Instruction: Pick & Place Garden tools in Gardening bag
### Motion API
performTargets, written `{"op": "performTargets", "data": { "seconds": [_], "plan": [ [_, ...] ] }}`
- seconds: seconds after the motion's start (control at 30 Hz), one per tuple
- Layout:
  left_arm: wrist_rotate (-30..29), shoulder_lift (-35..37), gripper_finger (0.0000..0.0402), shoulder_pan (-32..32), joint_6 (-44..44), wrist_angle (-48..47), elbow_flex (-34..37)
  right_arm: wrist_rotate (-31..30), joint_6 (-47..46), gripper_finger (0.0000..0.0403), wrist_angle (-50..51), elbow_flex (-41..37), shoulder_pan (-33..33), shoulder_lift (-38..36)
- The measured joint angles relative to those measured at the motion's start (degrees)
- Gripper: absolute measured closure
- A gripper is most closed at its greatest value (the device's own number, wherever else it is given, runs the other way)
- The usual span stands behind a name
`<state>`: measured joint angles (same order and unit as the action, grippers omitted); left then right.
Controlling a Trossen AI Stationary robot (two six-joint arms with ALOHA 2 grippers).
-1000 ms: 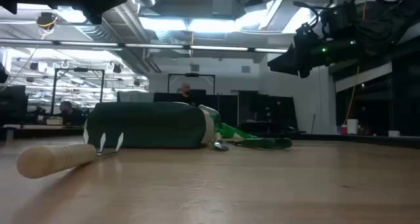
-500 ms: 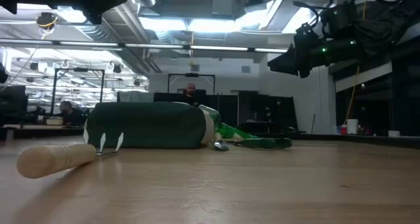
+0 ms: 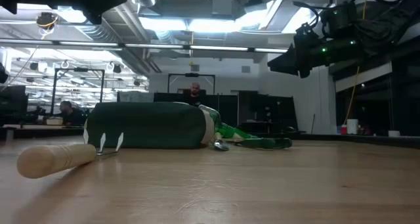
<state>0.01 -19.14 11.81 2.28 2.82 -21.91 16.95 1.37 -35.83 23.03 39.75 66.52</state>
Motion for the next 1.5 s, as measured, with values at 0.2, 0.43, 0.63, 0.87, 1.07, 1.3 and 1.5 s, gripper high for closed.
{"op": "performTargets", "data": {
  "seconds": [0.2,0.43,0.63,0.87,1.07,1.3,1.5],
  "plan": [
    [0.0,0.0,0.0249,0.0,0.0,0.0,0.0,0.0,0.0,0.0199,0.0,0.0,0.0,0.0],
    [0.0,0.0,0.0249,0.0,0.0,0.0,0.0,0.0,0.0,0.0199,0.0,0.0,0.0,0.0],
    [0.0,0.0,0.0249,0.0,0.0,0.0,0.0,0.0,0.0,0.0199,-0.9,0.0,0.0,0.0],
    [0.0,0.0,0.0249,0.0,0.0,0.0,0.0,6.8,-13.7,0.0199,0.4,0.6,-0.7,-0.1],
    [0.0,0.0,0.0249,0.0,0.0,0.0,0.0,10.7,-21.3,0.0199,11.1,2.7,-6.6,0.3],
    [0.0,0.0,0.0249,0.0,0.0,0.0,0.0,9.8,-18.6,0.0199,11.7,11.8,-17.0,3.2],
    [0.0,0.0,0.0249,0.0,0.0,0.0,0.0,9.8,-13.6,0.0199,19.8,21.2,-23.0,7.6]
  ]
}}
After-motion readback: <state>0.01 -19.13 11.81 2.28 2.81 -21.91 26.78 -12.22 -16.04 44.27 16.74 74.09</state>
